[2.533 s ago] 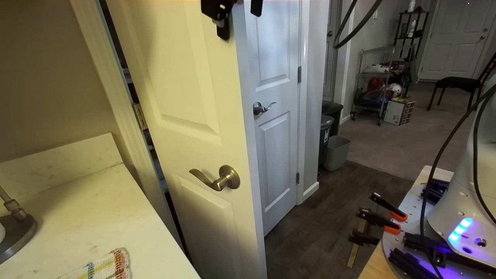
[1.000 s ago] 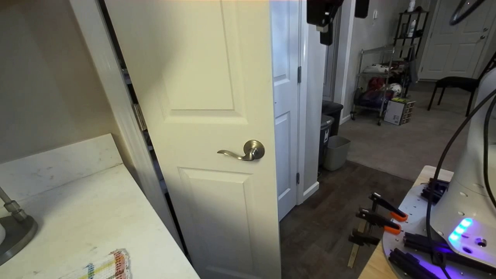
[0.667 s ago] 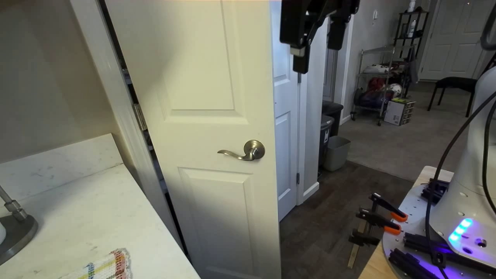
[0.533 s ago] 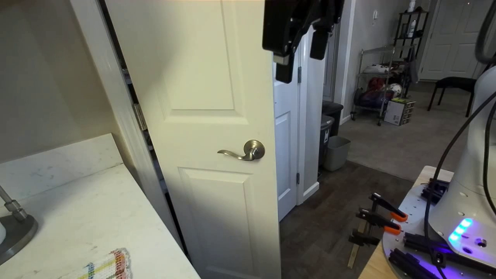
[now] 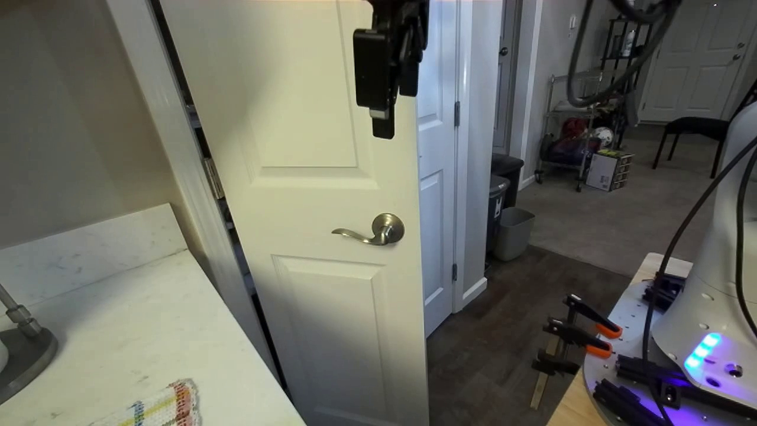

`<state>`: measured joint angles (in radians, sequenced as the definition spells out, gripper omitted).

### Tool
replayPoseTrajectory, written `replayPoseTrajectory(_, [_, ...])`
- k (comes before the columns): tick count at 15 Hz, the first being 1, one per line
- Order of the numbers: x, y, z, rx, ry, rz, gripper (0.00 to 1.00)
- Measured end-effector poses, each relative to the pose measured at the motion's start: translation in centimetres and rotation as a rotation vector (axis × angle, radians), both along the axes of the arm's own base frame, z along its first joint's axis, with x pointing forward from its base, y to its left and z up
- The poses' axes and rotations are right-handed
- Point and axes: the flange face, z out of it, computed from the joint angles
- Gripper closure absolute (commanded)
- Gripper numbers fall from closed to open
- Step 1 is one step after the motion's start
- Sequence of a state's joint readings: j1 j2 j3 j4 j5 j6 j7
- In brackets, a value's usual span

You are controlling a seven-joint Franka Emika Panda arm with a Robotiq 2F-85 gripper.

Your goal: Close the door on the left

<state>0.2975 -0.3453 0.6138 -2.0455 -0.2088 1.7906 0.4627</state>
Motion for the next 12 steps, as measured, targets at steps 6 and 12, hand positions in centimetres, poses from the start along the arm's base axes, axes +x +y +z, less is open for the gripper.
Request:
replayPoseTrajectory(6, [3.9, -0.4, 1.4, -0.159, -0.021, 0.057, 0.00])
replayPoseTrajectory(12, [4.6, -0.4, 2.0, -0.215, -0.024, 0.046, 0.00])
